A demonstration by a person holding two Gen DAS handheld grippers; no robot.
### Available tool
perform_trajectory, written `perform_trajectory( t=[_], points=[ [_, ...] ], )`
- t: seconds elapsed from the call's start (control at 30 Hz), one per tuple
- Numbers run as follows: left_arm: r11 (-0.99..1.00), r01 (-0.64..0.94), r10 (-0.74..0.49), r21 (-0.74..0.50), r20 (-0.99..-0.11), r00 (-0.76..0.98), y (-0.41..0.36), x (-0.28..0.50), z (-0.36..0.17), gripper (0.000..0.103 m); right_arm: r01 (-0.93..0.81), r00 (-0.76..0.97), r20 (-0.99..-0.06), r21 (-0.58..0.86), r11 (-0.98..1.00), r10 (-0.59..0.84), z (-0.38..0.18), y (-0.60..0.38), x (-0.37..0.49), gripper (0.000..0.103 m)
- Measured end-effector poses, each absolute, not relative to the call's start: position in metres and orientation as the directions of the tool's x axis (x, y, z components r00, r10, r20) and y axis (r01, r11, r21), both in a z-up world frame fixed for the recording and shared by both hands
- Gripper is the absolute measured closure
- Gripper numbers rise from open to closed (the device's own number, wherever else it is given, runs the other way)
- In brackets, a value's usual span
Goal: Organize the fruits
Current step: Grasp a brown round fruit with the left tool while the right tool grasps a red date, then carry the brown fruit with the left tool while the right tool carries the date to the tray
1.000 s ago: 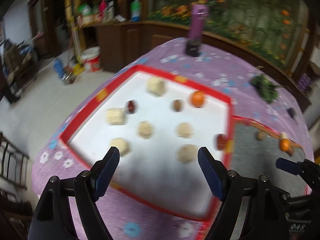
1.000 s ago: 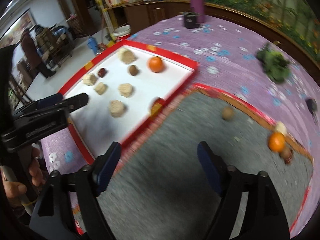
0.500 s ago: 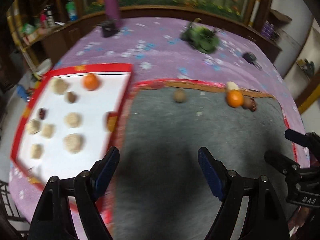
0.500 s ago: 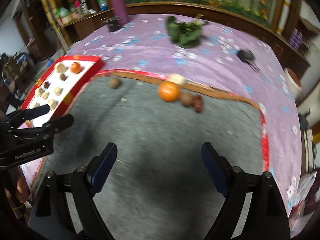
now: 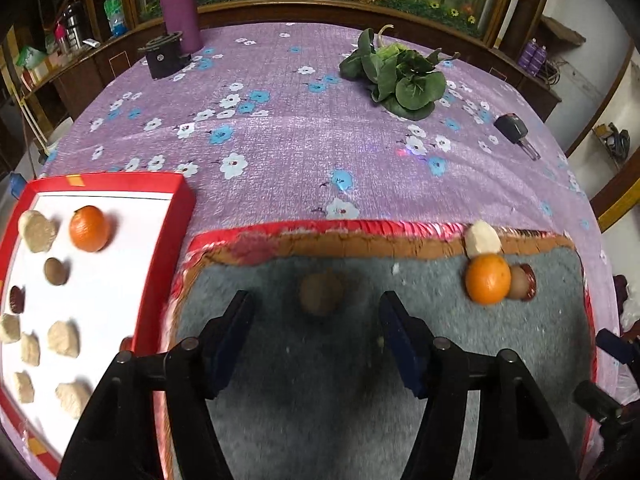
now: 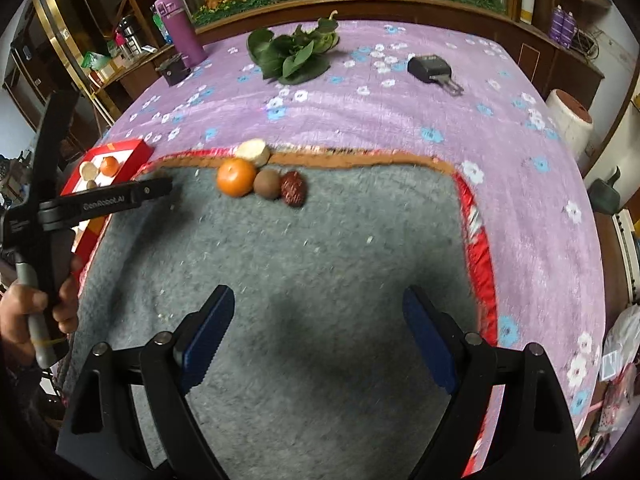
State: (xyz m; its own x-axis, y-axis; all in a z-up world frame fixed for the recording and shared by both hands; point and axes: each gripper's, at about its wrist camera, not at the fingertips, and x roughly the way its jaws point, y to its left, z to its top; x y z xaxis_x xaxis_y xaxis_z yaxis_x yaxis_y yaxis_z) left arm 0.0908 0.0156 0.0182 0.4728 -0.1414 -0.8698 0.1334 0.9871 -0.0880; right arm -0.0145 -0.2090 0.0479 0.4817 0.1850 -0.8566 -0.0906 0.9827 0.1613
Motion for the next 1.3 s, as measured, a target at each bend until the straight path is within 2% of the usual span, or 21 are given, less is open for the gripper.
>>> perform_trajectory(
  t=[0.1, 0.2, 0.3, 0.33, 0.4, 0.57, 0.63, 0.77, 1.0, 1.1, 1.3],
  points=[
    [0.987, 0.134, -0.147, -0.094, -0.87, 0.471, 0.016, 0.096, 0.013, 0.039, -0.101, 0.496, -0.844, 0.176, 0.979, 0.203, 0.05, -0.213, -0.002, 0.017],
    [0.986, 0.139, -0.146, -0.088, -0.855, 0.497, 0.016, 0.095, 0.013, 0.048, -0.119, 0.518, -0.825, 0.193, 0.974, 0.227, 0.052, -0.215, 0.013, 0.017],
    [0.983, 0.164, -0.154, -0.08, -0.847, 0.509, 0.013, 0.093, 0.015, 0.067, -0.171, 0.519, -0.815, 0.196, 0.966, 0.257, 0.05, -0.207, 0.03, 0.019],
    [0.98, 0.178, -0.17, -0.091, -0.845, 0.507, 0.011, 0.092, 0.015, 0.08, -0.191, 0.516, -0.815, 0.193, 0.962, 0.266, 0.048, -0.203, 0.034, 0.024],
    [0.979, 0.186, -0.172, -0.087, -0.844, 0.508, 0.008, 0.091, 0.016, 0.08, -0.239, 0.494, -0.822, 0.187, 0.953, 0.284, 0.041, -0.193, 0.045, 0.036],
    [0.976, 0.187, -0.195, -0.113, -0.839, 0.509, 0.012, 0.092, 0.015, 0.08, -0.286, 0.444, -0.837, 0.205, 0.936, 0.319, 0.023, -0.183, 0.06, 0.054],
    [0.975, 0.186, -0.204, -0.124, -0.838, 0.506, 0.014, 0.092, 0.015, 0.08, -0.305, 0.426, -0.835, 0.231, 0.924, 0.349, 0.018, -0.183, 0.062, 0.065],
    [0.974, 0.187, -0.208, -0.128, -0.838, 0.505, 0.014, 0.092, 0.014, 0.08, -0.343, 0.417, -0.831, 0.231, 0.911, 0.368, 0.015, -0.184, 0.061, 0.071],
    [0.973, 0.189, -0.213, -0.134, -0.835, 0.508, 0.014, 0.093, 0.013, 0.077, -0.393, 0.424, -0.839, 0.168, 0.904, 0.341, 0.014, -0.177, 0.066, 0.072],
    [0.972, 0.202, -0.213, -0.124, -0.83, 0.516, 0.014, 0.09, 0.013, 0.079, -0.413, 0.444, -0.842, 0.111, 0.904, 0.307, 0.013, -0.172, 0.064, 0.081],
    [0.969, 0.198, -0.234, -0.149, -0.815, 0.53, 0.018, 0.083, 0.016, 0.083, -0.372, 0.455, -0.834, 0.142, 0.917, 0.313, 0.022, -0.185, 0.05, 0.081]
  ],
)
